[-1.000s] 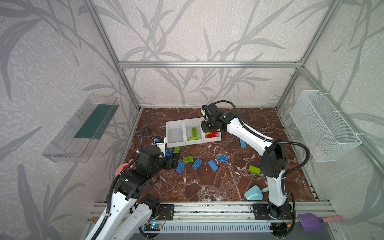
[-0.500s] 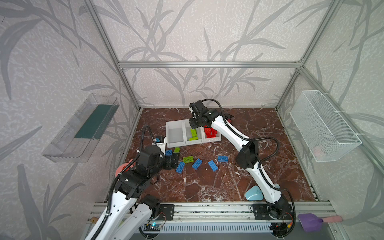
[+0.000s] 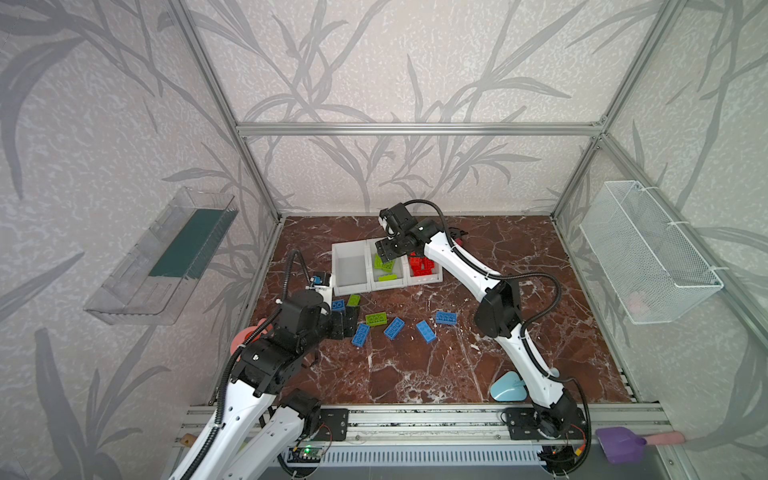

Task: Sort the legos into containers by color
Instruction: 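Carry the lime-green brick with the right gripper into the middle compartment and release, then withdraw the right gripper while the left gripper grasps a lime-green brick near the bin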

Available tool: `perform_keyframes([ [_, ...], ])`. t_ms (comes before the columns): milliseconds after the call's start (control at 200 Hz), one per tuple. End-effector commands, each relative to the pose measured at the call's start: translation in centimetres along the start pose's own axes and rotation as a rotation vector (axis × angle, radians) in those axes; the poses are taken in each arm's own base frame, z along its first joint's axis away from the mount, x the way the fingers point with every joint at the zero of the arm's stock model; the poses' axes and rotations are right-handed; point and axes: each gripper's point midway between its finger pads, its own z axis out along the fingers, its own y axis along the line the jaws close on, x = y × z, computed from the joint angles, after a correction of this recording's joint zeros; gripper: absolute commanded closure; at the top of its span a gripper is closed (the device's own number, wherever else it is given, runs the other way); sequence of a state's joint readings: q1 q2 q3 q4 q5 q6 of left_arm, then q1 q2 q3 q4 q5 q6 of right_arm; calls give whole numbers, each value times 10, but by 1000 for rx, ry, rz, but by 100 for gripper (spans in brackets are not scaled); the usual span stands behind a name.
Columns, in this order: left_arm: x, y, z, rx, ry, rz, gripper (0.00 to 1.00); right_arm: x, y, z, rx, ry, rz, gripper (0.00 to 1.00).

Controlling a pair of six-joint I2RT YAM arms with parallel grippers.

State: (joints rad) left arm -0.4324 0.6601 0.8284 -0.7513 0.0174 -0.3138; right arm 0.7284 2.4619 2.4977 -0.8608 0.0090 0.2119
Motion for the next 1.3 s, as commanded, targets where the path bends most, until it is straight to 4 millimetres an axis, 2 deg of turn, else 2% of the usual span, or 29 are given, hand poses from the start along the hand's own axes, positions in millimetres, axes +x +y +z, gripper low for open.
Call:
perform_keyframes([
  [0, 5, 5, 4, -29, 24, 21, 12, -32, 8, -64, -18, -126, -42, 20],
  [125, 7, 7, 9, -49, 47, 25, 12, -23, 7, -90, -27, -178, -56, 15],
  [150, 7, 7, 11, -50, 53, 26, 12, -26, 6, -100, -28, -212, -54, 14],
  [165, 8, 7, 12, -51, 59, 28, 12, -20, 5, -99, -24, -212, -55, 13],
  [195, 9, 7, 14, -51, 69, 29, 12, -23, 4, -112, -26, -258, -52, 11],
  [205, 10, 7, 15, -53, 75, 29, 12, -17, 2, -109, -24, -254, -52, 10],
  [255, 12, 7, 18, -56, 95, 27, 12, -11, 0, -126, -26, -300, -49, 6],
  [360, 18, 8, 27, -74, 158, 12, 12, 14, -10, -147, -19, -344, -43, 1],
  [375, 19, 8, 28, -77, 166, 9, 11, 14, -10, -158, -21, -368, -41, 0],
  [530, 25, 8, 41, -109, 236, -32, 6, 54, -24, -181, -12, -413, -15, 1],
  [685, 29, 7, 54, -152, 271, -72, 1, 102, -38, -185, -13, -413, 40, 1],
  [815, 32, 2, 69, -201, 291, -71, 1, 145, -54, -175, 17, -380, 95, 1],
  [994, 41, -8, 100, -255, 362, -87, 1, 191, -69, -159, 29, -366, 160, 1],
  [1109, 48, -13, 121, -278, 399, -105, 1, 208, -75, -155, 36, -365, 189, 1],
  [1294, 60, -6, 149, -382, 458, -159, 11, 211, -81, -161, 46, -427, 215, 1],
])
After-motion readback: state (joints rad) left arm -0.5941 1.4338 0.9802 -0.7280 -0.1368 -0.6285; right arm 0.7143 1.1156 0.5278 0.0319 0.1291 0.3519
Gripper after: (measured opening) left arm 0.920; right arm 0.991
